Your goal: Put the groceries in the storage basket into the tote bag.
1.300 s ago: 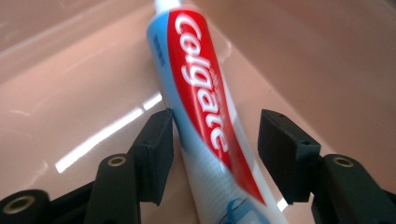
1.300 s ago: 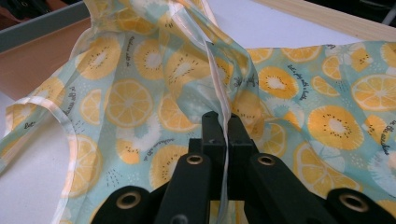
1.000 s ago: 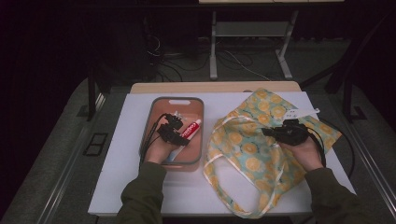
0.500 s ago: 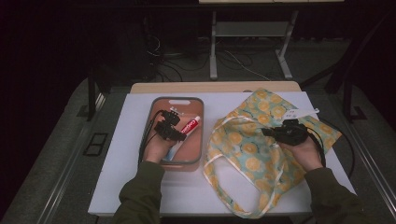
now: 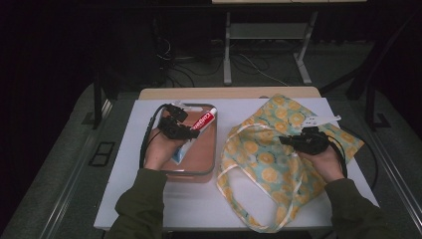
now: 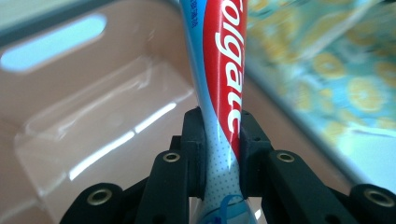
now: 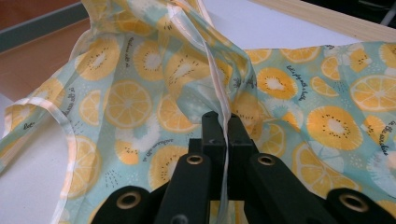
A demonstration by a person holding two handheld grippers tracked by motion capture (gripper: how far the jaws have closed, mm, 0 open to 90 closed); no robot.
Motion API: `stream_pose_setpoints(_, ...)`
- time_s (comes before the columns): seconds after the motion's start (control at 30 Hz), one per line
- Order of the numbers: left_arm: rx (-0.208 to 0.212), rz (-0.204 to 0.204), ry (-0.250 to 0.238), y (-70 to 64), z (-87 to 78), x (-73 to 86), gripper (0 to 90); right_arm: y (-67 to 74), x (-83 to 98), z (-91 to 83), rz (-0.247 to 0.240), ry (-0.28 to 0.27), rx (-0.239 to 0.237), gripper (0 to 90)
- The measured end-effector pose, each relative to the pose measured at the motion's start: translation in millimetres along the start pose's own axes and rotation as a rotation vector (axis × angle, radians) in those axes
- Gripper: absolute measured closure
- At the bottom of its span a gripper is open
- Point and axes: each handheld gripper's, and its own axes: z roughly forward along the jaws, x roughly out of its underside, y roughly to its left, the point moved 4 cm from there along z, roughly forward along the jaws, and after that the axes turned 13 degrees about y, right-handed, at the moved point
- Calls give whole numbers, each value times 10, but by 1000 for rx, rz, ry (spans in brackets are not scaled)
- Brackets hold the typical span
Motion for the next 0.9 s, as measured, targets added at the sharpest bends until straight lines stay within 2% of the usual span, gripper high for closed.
stream_pose_setpoints(0.3,89,101,-46,-525,-69,-120,756,-5,-2,-4,-1,-4,2,891)
stream_pose_setpoints(0.43,118,155,-46,-772,-33,-189,756,-5,-2,-6,0,-4,1,890)
stream_pose_setpoints(0.5,134,167,-39,-869,28,-218,757,-7,-2,-5,-1,-4,3,890)
stream_pose_setpoints(0.7,128,196,1,-1139,284,-280,757,-14,-2,-20,2,-8,4,890)
stream_pose_setpoints(0.9,157,226,44,-1420,549,-325,756,-42,1,-51,11,-21,2,890)
